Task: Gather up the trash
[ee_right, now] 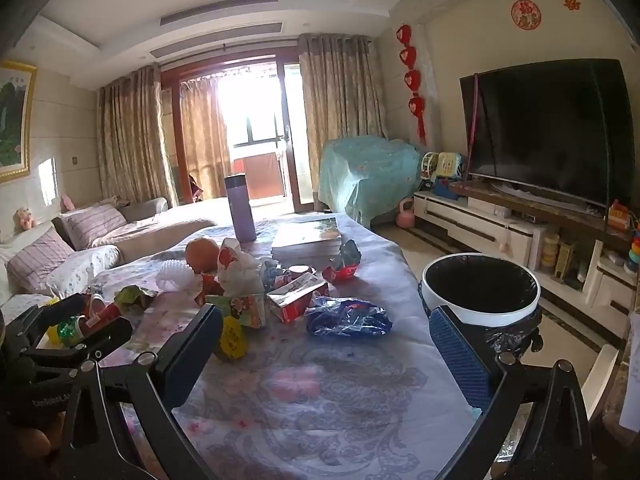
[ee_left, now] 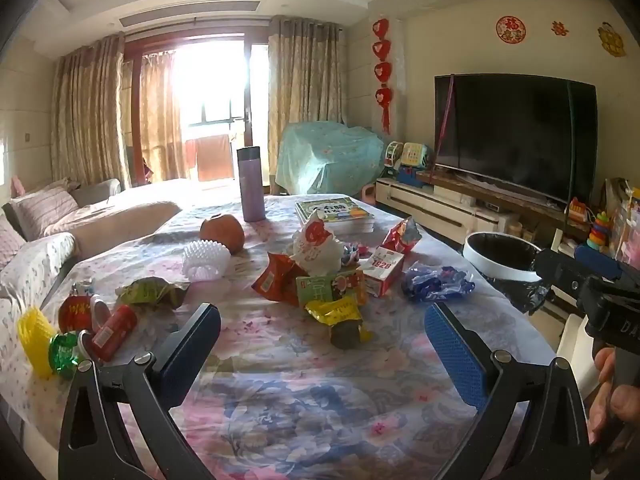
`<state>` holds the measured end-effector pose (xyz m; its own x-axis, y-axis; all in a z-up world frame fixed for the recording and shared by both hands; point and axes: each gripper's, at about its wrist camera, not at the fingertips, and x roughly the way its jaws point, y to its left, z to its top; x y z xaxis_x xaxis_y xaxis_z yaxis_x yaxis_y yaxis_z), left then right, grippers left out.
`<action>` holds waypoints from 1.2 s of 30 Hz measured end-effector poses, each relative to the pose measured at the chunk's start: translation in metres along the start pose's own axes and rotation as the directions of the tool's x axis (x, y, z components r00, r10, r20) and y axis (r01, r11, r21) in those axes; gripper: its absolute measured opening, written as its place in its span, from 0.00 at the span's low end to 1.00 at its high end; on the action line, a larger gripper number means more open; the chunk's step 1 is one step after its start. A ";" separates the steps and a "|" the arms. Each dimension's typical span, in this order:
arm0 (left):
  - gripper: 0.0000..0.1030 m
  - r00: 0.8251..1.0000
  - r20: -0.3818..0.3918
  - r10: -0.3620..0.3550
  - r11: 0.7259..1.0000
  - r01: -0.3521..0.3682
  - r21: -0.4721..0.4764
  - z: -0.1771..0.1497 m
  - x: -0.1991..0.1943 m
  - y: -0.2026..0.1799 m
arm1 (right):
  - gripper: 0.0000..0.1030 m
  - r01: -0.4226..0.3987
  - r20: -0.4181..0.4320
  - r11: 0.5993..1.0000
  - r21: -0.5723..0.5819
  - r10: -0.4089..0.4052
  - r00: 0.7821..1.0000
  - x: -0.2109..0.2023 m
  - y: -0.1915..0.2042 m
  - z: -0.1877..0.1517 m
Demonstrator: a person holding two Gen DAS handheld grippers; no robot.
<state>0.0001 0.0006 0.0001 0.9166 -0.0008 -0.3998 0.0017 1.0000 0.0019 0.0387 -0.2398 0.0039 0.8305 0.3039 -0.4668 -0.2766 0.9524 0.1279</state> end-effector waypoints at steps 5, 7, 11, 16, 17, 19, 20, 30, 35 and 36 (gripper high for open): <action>0.99 1.000 -0.004 -0.004 1.000 0.004 0.001 0.000 0.000 -0.002 | 1.00 -0.001 -0.003 1.000 0.006 0.001 1.000 0.000 0.001 -0.001; 0.99 1.000 -0.004 -0.002 1.000 0.002 0.003 0.002 0.000 0.002 | 1.00 -0.002 -0.004 1.000 0.011 0.003 1.000 0.001 -0.001 -0.002; 0.99 1.000 -0.006 -0.006 1.000 0.006 0.003 0.001 0.000 -0.001 | 1.00 -0.002 -0.005 1.000 0.014 0.002 1.000 0.002 -0.003 -0.003; 0.99 1.000 -0.006 -0.004 1.000 0.005 0.004 -0.003 0.004 -0.003 | 1.00 -0.008 -0.006 1.000 0.016 0.008 1.000 0.003 -0.005 -0.003; 0.99 1.000 -0.008 -0.006 1.000 0.006 0.005 -0.003 0.004 -0.003 | 1.00 -0.009 -0.008 1.000 0.018 0.009 1.000 0.003 -0.006 -0.004; 0.99 1.000 -0.019 -0.006 1.000 0.006 0.009 -0.003 0.005 -0.003 | 1.00 -0.014 -0.016 1.000 0.022 0.015 1.000 0.006 -0.008 -0.004; 0.99 1.000 -0.021 -0.005 1.000 0.005 0.012 -0.003 0.006 -0.003 | 1.00 -0.017 -0.019 1.000 0.025 0.017 1.000 0.006 -0.009 -0.005; 0.99 0.994 -0.109 0.031 0.996 -0.022 0.082 -0.007 0.024 -0.003 | 1.00 -0.045 -0.060 0.999 0.028 0.046 0.997 0.023 -0.015 -0.009; 0.99 0.994 -0.103 0.033 0.996 -0.023 0.092 -0.007 0.035 -0.005 | 1.00 -0.063 -0.090 0.998 0.030 0.065 0.994 0.035 -0.018 -0.010; 0.99 0.995 -0.101 0.027 0.996 -0.019 0.085 -0.006 0.038 -0.005 | 1.00 -0.065 -0.096 0.997 0.030 0.068 0.993 0.037 -0.019 -0.010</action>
<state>0.0328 -0.0043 -0.0209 0.8712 0.0266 -0.4902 0.0185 0.9960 0.0869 0.0699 -0.2469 -0.0245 0.7598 0.3643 -0.5385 -0.3157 0.9308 0.1843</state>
